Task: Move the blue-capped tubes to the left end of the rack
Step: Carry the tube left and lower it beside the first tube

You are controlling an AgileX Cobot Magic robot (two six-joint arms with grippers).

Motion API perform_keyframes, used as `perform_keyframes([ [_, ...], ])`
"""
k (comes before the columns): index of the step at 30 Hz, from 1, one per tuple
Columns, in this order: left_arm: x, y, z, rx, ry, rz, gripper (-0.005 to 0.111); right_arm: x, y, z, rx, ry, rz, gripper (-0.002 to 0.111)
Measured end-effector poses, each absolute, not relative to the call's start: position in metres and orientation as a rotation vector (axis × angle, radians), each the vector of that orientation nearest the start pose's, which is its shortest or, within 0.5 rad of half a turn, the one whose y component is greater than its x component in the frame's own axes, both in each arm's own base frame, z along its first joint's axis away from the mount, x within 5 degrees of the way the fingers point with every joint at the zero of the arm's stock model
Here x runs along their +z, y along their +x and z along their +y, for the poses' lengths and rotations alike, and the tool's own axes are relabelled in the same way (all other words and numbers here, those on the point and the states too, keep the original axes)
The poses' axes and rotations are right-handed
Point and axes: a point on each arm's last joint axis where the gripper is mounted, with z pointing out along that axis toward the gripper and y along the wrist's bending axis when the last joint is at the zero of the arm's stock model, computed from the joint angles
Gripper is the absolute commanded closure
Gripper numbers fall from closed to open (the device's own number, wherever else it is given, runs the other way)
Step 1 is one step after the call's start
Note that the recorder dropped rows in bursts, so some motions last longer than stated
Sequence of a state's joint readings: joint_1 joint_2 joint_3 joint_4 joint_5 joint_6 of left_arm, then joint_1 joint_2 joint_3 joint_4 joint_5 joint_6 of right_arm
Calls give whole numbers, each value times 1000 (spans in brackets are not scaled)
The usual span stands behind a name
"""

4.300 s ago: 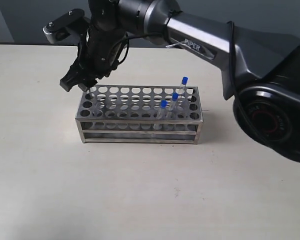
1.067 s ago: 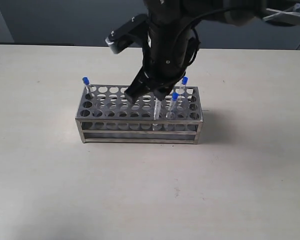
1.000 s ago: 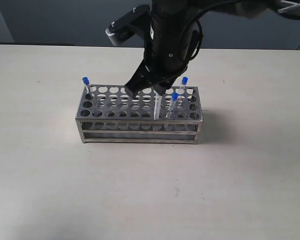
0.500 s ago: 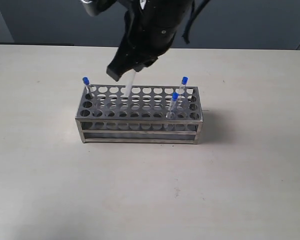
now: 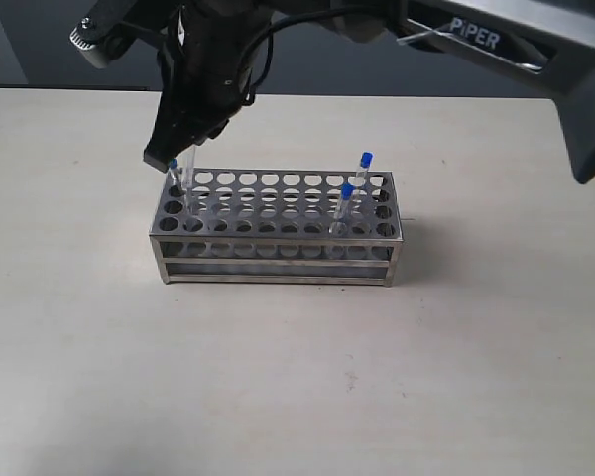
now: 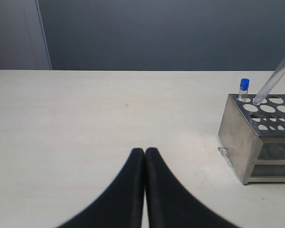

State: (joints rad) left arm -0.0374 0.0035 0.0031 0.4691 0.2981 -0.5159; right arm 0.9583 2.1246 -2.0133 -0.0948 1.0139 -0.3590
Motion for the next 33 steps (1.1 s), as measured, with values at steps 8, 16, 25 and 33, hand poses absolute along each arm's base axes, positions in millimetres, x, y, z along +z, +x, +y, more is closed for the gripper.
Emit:
perform_keyframes([
  [8,188,55,10,43,-121,1752,106,257,284,395,115,-1644,2077,109],
  [16,188,55,10,43,-121,1752,106,253,286,400,139,-1627,2054,109],
  [25,188,55,10,43,-121,1752,106,244,288,412,247,-1567,2032,109],
  [33,188,55,10,43,-121,1752,106,227,289,418,288,-1559,2070,109],
])
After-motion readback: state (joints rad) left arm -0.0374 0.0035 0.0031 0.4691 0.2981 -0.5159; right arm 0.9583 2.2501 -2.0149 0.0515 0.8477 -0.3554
